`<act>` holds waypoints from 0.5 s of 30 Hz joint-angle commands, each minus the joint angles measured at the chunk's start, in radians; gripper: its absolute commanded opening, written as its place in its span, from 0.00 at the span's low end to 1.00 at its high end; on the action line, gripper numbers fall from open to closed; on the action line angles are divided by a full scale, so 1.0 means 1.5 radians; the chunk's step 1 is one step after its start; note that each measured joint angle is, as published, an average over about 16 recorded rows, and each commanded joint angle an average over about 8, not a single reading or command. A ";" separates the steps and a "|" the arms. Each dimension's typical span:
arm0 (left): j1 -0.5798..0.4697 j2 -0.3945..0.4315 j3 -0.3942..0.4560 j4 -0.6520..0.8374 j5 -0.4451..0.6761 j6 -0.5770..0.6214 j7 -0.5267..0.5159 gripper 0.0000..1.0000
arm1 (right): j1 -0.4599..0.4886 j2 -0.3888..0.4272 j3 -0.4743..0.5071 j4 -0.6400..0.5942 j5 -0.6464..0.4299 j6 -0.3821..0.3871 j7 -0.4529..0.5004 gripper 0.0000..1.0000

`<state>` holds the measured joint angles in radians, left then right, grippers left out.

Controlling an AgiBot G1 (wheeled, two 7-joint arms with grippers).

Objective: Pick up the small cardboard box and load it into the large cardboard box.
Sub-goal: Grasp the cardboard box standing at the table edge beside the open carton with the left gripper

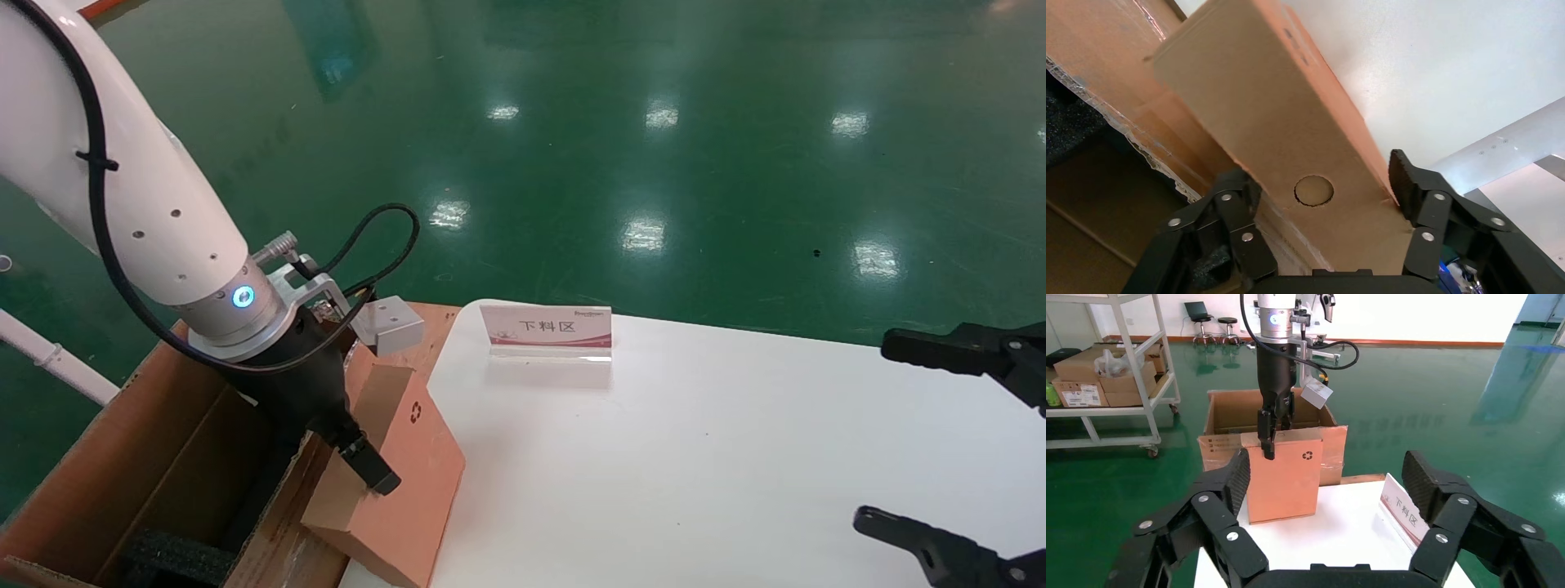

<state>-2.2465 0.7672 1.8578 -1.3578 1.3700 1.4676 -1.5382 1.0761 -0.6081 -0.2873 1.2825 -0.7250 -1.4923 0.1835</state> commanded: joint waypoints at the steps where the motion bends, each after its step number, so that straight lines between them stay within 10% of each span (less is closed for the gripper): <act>1: 0.000 0.000 0.000 0.000 0.000 0.000 0.000 0.00 | 0.000 0.000 0.000 0.000 0.000 0.000 0.000 0.00; 15: 0.000 0.000 0.000 0.001 0.000 0.001 0.000 0.00 | 0.000 0.000 0.000 0.000 0.000 0.000 0.000 0.00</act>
<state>-2.2476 0.7697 1.8564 -1.3521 1.3689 1.4690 -1.5357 1.0762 -0.6082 -0.2873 1.2825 -0.7251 -1.4924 0.1835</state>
